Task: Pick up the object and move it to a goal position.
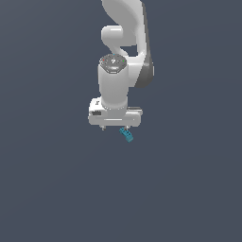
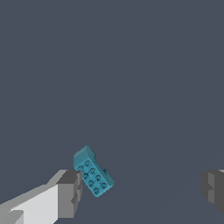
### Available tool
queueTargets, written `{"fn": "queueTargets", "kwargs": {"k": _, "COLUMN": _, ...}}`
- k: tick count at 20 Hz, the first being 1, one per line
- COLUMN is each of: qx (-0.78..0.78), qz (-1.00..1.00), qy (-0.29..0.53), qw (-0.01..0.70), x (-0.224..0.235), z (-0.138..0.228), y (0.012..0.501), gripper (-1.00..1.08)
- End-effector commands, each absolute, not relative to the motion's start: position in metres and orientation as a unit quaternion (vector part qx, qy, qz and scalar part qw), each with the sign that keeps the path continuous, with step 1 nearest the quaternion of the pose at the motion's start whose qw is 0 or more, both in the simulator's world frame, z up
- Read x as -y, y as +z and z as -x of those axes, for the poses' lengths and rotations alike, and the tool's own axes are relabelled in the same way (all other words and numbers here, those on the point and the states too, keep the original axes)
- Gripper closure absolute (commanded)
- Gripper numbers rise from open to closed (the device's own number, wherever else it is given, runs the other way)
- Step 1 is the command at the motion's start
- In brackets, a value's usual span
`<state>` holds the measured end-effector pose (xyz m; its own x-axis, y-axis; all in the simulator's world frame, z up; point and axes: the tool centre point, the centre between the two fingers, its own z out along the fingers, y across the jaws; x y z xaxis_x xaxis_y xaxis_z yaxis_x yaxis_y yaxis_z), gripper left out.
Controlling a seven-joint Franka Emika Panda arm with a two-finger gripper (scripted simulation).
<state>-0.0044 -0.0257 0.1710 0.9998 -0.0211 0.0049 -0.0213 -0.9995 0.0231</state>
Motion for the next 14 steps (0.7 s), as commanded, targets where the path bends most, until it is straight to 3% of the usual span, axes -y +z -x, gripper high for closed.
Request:
{"fn": "queueTargets", "kwargs": {"k": 1, "qx": 0.011, "qz": -1.000, "qy": 0.002, "qw": 0.012, "x": 0.0257, "z": 0.0044, "y": 0.1710, "gripper": -0.92}}
{"fn": "queueTargets", "kwargs": {"k": 14, "qx": 0.002, "qz": -1.000, "qy": 0.001, "qw": 0.004, "x": 0.0246, "z": 0.0011, "y": 0.1762, "gripper": -0.92}}
